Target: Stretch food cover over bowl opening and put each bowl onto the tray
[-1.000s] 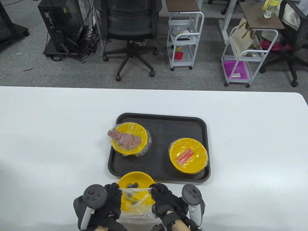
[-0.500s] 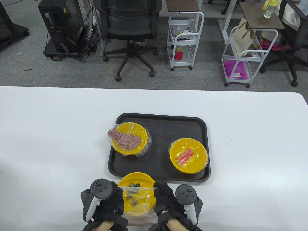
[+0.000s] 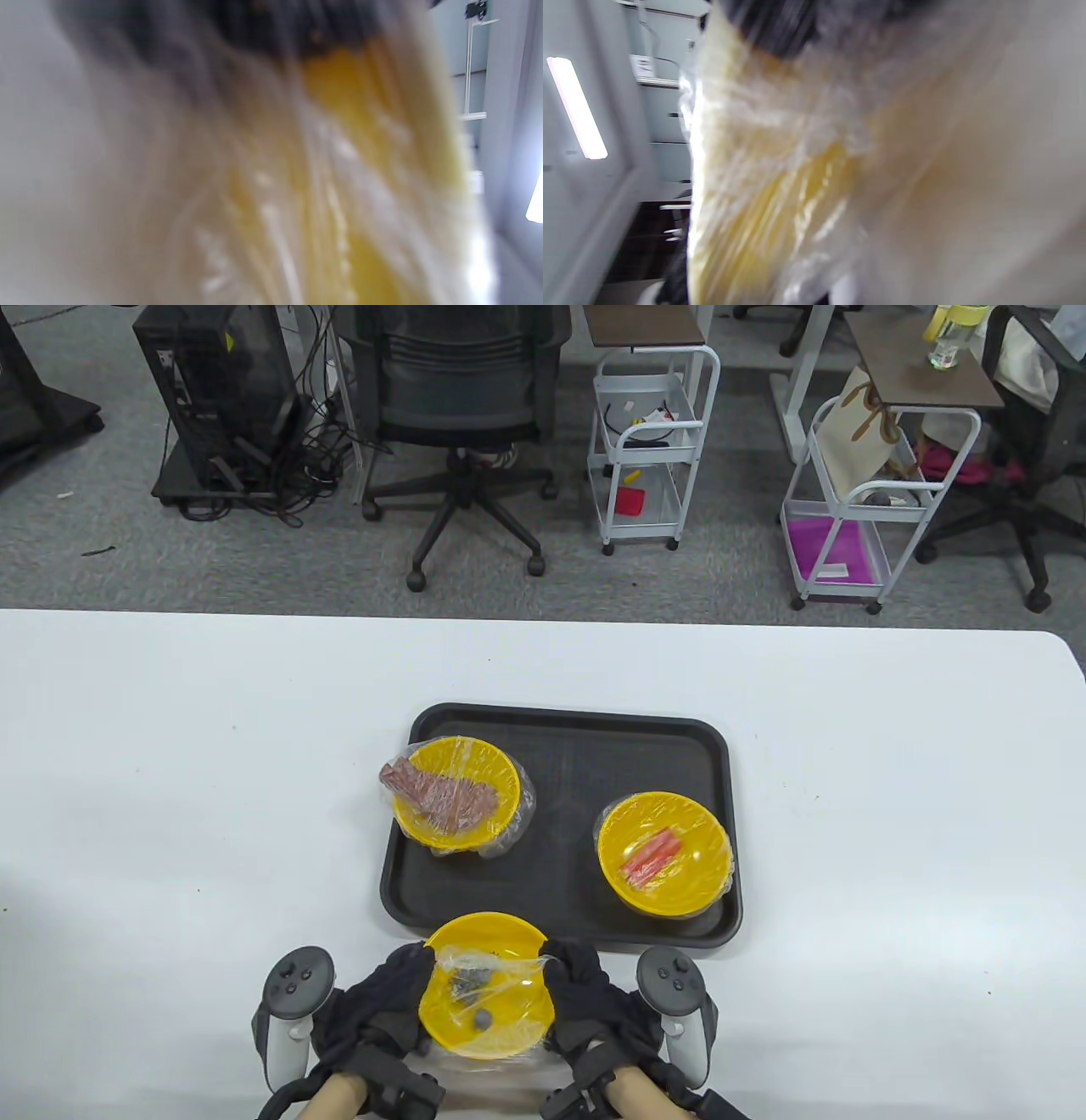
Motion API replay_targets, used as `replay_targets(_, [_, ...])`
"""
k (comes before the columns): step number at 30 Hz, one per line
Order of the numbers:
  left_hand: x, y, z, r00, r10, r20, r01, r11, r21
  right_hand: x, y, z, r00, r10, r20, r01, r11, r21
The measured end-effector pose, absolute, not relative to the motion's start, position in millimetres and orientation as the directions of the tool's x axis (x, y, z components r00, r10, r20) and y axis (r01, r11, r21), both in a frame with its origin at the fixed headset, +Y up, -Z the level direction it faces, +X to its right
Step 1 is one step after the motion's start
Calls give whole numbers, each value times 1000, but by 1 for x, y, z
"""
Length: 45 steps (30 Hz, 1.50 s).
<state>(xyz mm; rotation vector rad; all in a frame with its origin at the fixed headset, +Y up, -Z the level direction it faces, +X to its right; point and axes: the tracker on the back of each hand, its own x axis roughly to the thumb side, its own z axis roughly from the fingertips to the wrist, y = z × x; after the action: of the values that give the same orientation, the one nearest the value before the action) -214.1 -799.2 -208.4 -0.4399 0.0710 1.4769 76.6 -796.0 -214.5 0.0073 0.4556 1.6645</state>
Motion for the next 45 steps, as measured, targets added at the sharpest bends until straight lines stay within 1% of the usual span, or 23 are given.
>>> replay_targets(2, [-213, -804, -212, -41, 944, -328, -925, -160, -345, 77, -790, -217, -106, 974, -201, -946, -36, 323])
replay_targets(4, [-212, -802, -214, -77, 938, -337, -897, -213, -388, 77, -786, -218, -60, 983, -171, -937, 4, 350])
replay_targets(7, [-211, -793, -214, -67, 958, -277, -893, -181, -411, 77, -783, -217, 4, 987, -163, -925, 65, 373])
replay_targets(9, [-213, -785, -215, -14, 973, -231, -901, -113, -419, 77, -782, -218, 33, 984, -174, -912, 101, 398])
replay_targets(11, [-215, -780, -216, 7, 978, -211, -894, -89, -439, 77, -781, -218, 50, 979, -197, -896, 131, 425])
replay_targets(18, [-213, -777, -217, 4, 982, -186, -869, -89, -486, 81, -777, -220, 75, 980, -185, -899, 147, 413])
replay_targets(21, [-212, -773, -216, 10, 985, -175, -859, -81, -505, 81, -776, -222, 135, 970, -204, -862, 217, 458])
replay_targets(22, [-213, -771, -216, 24, 987, -161, -864, -60, -500, 82, -776, -222, 147, 964, -219, -855, 236, 463])
replay_targets(25, [-216, -765, -215, 122, 985, -124, -873, 47, -485, 83, -775, -221, 140, 971, -191, -886, 209, 414])
replay_targets(26, [-217, -764, -215, 138, 983, -120, -871, 63, -488, 84, -775, -221, 145, 972, -184, -892, 209, 401])
replay_targets(28, [-220, -763, -214, 141, 981, -135, -880, 61, -470, 83, -773, -223, 191, 967, -170, -889, 244, 388])
replay_targets(31, [-226, -764, -215, 78, 983, -168, -898, -4, -441, 83, -774, -226, 300, 930, -213, -812, 366, 454])
replay_targets(32, [-226, -765, -216, 53, 981, -187, -897, -35, -440, 82, -773, -227, 304, 925, -228, -788, 379, 486])
replay_targets(35, [-227, -766, -216, 27, 973, -228, -897, -77, -436, 78, -770, -226, 267, 938, -223, -759, 347, 551])
replay_targets(38, [-231, -766, -216, -8, 970, -244, -902, -112, -416, 78, -764, -227, 189, 961, -203, -730, 275, 626])
replay_targets(40, [-233, -767, -217, -16, 966, -258, -891, -131, -434, 80, -760, -227, 147, 967, -206, -698, 249, 671])
replay_targets(42, [-232, -767, -217, -32, 963, -267, -874, -157, -459, 83, -757, -229, 136, 980, -147, -740, 199, 642])
replay_targets(44, [-230, -765, -217, -15, 966, -257, -855, -145, -498, 87, -754, -229, 119, 988, -95, -779, 152, 609])
replay_targets(45, [-230, -764, -219, 12, 973, -231, -838, -116, -534, 89, -752, -228, 109, 992, -67, -815, 128, 565])
